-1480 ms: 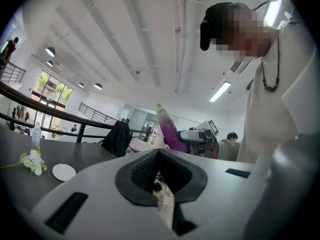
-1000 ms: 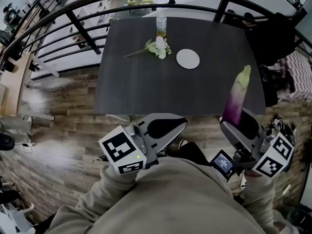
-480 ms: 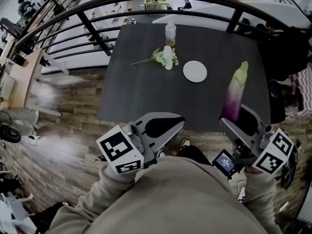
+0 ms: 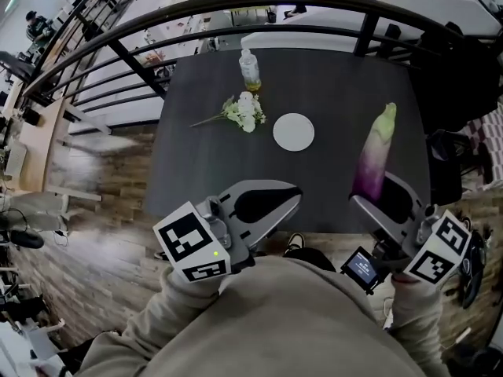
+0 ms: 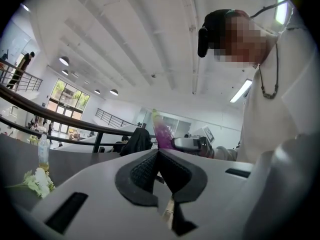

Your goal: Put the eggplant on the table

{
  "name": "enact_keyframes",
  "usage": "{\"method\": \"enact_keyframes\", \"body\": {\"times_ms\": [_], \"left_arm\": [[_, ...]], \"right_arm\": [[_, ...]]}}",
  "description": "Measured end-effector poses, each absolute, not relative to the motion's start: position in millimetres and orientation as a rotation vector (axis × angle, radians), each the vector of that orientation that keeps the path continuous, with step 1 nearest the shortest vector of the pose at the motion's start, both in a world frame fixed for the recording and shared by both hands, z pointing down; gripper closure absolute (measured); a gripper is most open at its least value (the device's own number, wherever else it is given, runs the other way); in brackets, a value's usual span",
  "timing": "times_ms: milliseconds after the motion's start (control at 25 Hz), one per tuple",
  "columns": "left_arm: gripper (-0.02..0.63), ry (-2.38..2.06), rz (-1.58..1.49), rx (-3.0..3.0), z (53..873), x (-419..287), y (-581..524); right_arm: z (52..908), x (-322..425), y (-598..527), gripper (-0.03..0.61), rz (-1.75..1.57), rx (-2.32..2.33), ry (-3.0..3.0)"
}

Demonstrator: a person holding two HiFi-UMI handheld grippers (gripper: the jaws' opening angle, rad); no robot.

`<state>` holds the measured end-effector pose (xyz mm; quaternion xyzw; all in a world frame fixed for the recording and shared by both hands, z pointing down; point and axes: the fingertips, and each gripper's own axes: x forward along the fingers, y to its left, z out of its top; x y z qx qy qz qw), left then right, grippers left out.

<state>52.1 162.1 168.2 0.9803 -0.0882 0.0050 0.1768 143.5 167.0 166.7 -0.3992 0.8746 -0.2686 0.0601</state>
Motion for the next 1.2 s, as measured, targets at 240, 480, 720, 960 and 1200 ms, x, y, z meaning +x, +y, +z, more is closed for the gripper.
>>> {"method": "enact_keyframes", "body": {"times_ms": [240,480,720,960,1200], "left_arm": [[0.609,-0.235,0.094,2.723,187,65,151],[0.609,-0.195,0.088,2.697,187,67,115],[0.609,-0.112,0.065,2.713,185,57,72],[0.609,-0.029,0.116,2.735,196,44,47],[0.609,-0.039,0.121,2.73,215,36,20]], "right_arm": [[176,158,153,0.33,-0.856,-1.177,2.602],[179,152,125,0.33,-0.908,-1.21,2.599],[174,134,92,0.33,-0.891,-1.303,2.59],[179,119,69,0.33,-0.915,-1.398,2.583],[193,108,56,0.33,-0.942,-1.508,2.568]]}}
